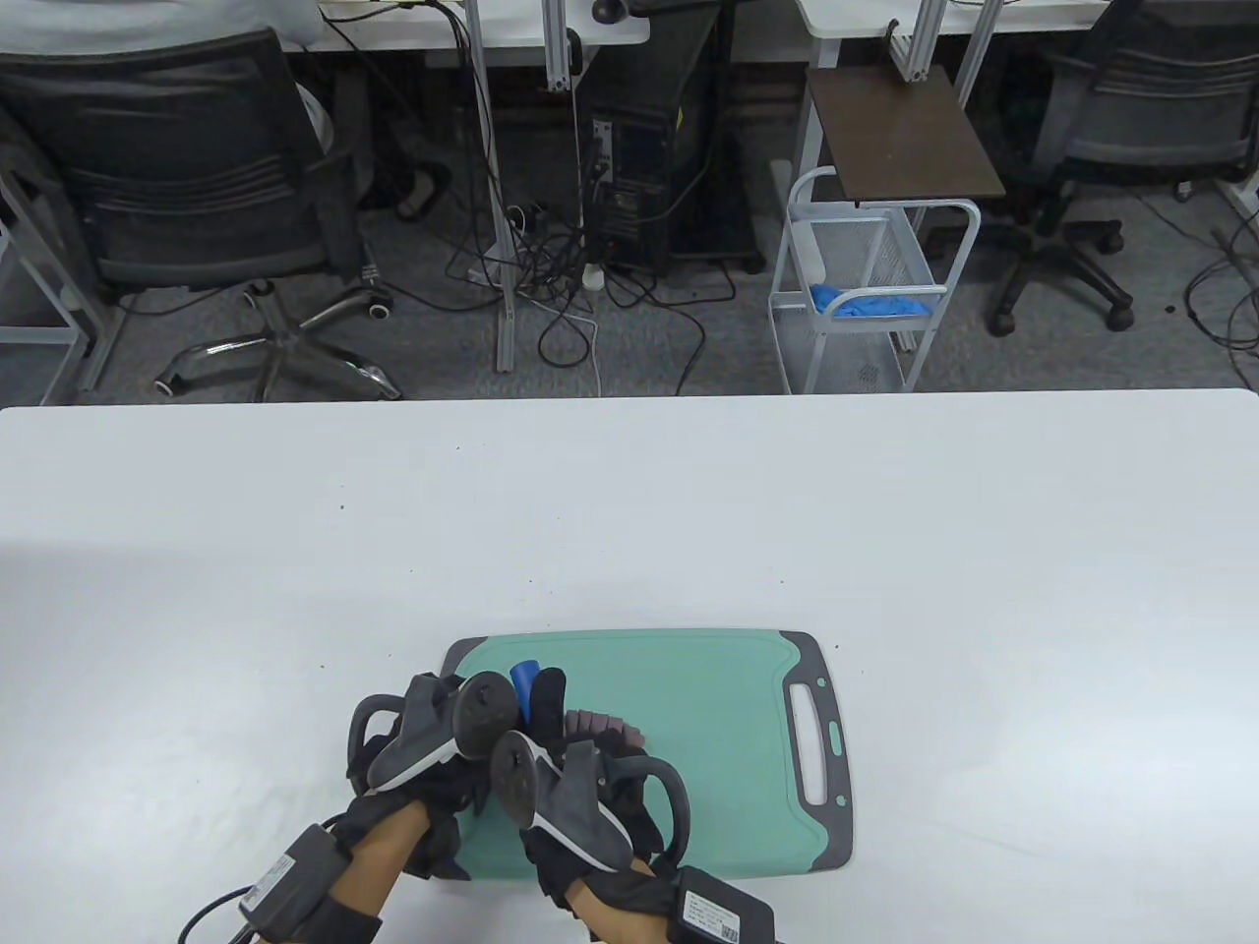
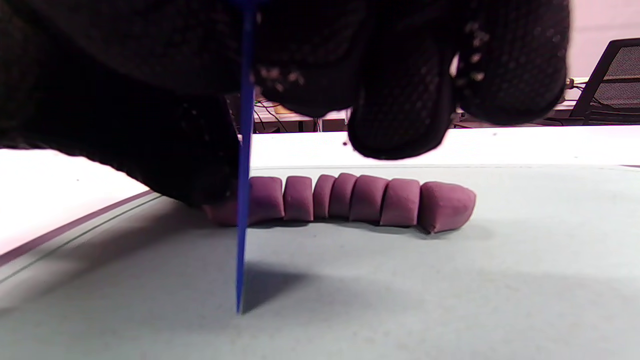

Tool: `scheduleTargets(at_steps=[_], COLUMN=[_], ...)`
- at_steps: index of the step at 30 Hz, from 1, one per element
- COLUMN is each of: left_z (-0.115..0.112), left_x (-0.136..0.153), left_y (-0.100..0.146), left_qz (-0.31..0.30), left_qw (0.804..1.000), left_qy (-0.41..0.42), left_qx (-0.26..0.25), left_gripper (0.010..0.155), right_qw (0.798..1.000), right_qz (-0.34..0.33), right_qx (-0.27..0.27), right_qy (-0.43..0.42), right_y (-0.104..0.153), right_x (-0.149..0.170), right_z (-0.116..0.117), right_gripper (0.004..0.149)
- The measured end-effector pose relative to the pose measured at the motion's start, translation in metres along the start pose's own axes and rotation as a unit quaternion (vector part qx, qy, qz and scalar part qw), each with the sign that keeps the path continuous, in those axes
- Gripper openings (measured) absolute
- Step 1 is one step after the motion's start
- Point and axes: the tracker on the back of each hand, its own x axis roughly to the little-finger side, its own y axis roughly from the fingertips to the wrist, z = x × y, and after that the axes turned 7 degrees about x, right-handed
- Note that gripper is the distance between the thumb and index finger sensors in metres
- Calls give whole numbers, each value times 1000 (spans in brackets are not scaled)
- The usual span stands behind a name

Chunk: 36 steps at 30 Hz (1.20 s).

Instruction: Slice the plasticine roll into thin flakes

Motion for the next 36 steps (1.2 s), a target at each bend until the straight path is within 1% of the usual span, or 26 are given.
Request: scheduleTargets(at_steps=[5, 10, 15, 18, 22, 29, 31, 36], left_z=[0, 0, 1, 2, 2, 3, 3, 4], left_x=[0, 0, 1, 2, 2, 2, 3, 4], left_y=[0, 0, 1, 2, 3, 4, 4, 4], left_qz=[0, -1, -3, -7, -4, 8, 7, 5], left_qw=[1000, 1000, 1000, 1000, 1000, 1000, 1000, 1000], left_qy=[0, 0, -2, 0, 1, -9, -7, -2], left_qx=[0, 2, 9, 20, 14, -12, -10, -5], left_gripper=[47, 47, 48, 49, 47, 48, 48, 48], right_qw=[1000, 1000, 999, 999, 997, 985, 980, 969], right_qz=[2, 18, 20, 18, 22, 44, 60, 103], right_qx=[4, 1, -3, 7, 20, 41, 49, 57], right_qy=[0, -20, -37, -47, -77, -159, -186, -217], right_y=[-4, -15, -16, -14, -11, -6, -7, -13], right_x=[-3, -2, 1, 3, 9, 32, 44, 76], right_z=[-1, -1, -2, -3, -12, -33, -38, -44], right_gripper=[85, 85, 85, 85, 84, 84, 83, 77])
